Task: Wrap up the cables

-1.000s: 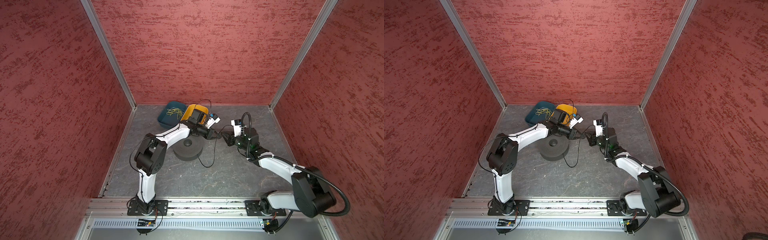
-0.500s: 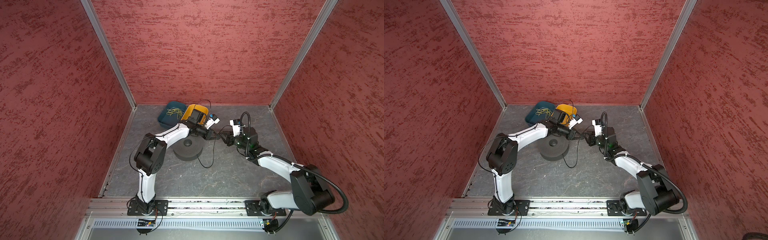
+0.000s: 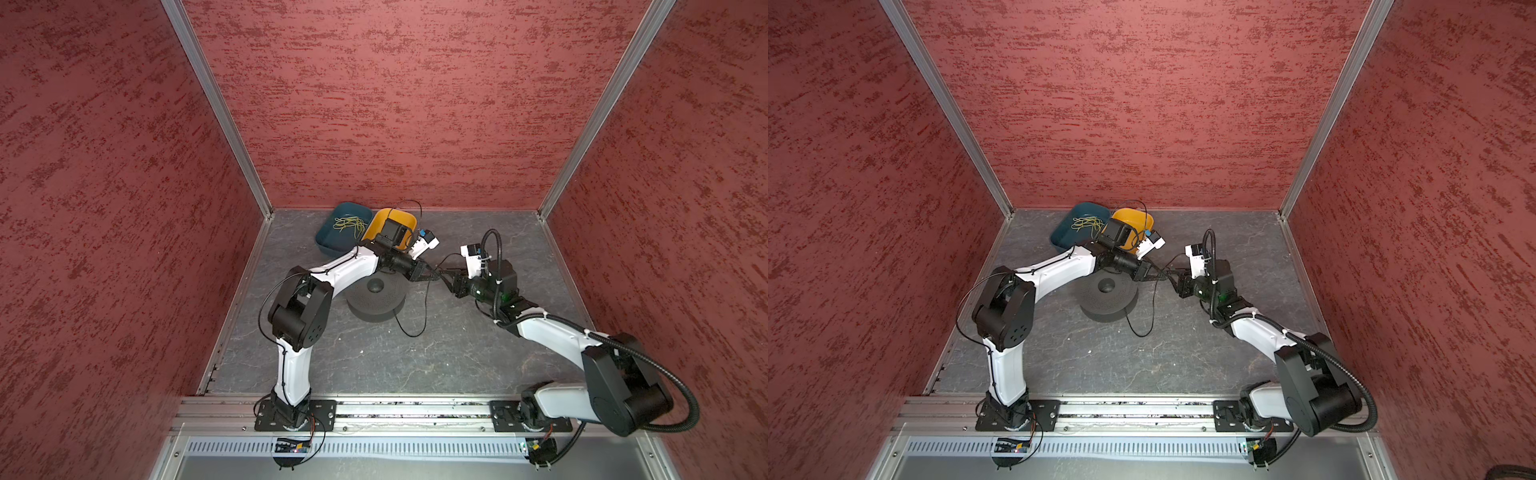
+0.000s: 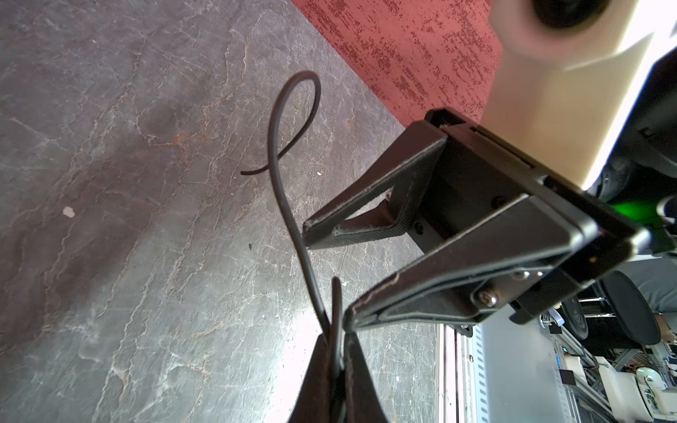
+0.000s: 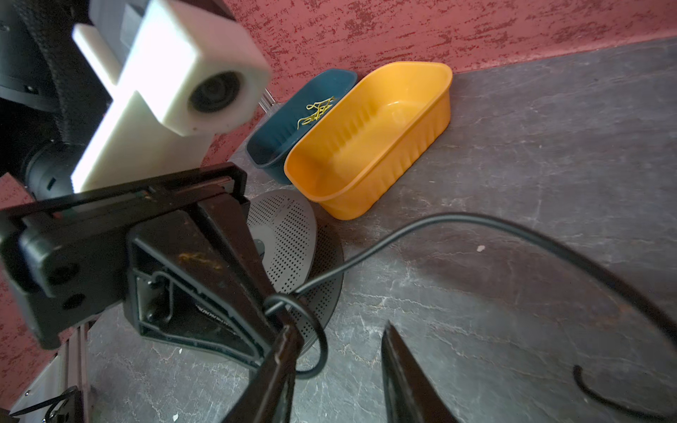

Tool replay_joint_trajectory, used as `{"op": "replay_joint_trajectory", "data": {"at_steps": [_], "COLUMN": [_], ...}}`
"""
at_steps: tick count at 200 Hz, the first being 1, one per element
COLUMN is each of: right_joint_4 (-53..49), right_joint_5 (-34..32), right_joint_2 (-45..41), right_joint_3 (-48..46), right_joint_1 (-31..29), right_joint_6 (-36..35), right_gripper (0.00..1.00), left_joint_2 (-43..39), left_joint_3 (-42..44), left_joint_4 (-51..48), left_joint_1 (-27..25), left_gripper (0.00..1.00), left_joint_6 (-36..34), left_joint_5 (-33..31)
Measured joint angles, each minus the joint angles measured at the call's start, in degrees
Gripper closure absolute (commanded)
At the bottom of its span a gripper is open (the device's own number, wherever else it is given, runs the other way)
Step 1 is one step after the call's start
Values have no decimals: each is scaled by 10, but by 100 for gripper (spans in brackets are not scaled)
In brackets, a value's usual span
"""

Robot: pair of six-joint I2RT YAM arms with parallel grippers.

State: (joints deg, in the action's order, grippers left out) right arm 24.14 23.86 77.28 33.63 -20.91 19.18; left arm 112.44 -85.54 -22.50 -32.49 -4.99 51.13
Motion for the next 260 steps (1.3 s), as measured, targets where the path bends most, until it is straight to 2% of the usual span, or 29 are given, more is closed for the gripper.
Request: {"op": "replay_joint_trajectory", "data": {"at_steps": [50, 66, 88, 91, 101, 120, 130, 139, 147, 158, 196, 236, 260], "right_joint_4": [28, 35, 42, 43, 44, 37, 28, 19, 9, -6, -48, -82, -96], "right_joint_5": [21, 34, 42, 42, 42, 32, 24, 16, 11, 2, -23, -42, -47], "right_joint_2": [32, 40, 41, 41, 41, 37, 33, 29, 25, 21, 9, 6, 6], "right_joint_3": [1, 1, 2, 2, 3, 3, 4, 6, 10, 19, 45, 51, 51], "right_joint_1": [0, 0, -1, -1, -1, -2, -3, -3, -3, -3, -3, -3, -3], "right_joint_6": [9, 15, 23, 21, 28, 40, 46, 54, 60, 67, 95, 113, 117], "right_gripper": [72, 81, 99, 100, 100, 100, 100, 100, 100, 100, 100, 100, 100], "left_joint_2": [-4, -5, -5, -5, -5, -17, -30, -45, -58, -76, -106, -103, -94], "left_joint_3": [0, 0, 0, 0, 2, 21, 38, 57, 69, 83, 100, 101, 99], "left_joint_4": [-7, -7, -7, -7, -5, 10, 23, 38, 48, 66, 110, 129, 136], "left_joint_1": [-3, -4, -4, -4, -2, 5, 11, 18, 24, 31, 31, -12, -18], "left_gripper": [100, 100, 100, 97, 77, 56, 49, 47, 47, 53, 82, 87, 87], "left_joint_6": [-20, -25, -28, -28, -28, -11, -3, 11, 21, 39, 69, 70, 64], "left_joint_5": [1, 0, 1, 0, 2, 10, 15, 19, 22, 25, 2, -48, -66]}}
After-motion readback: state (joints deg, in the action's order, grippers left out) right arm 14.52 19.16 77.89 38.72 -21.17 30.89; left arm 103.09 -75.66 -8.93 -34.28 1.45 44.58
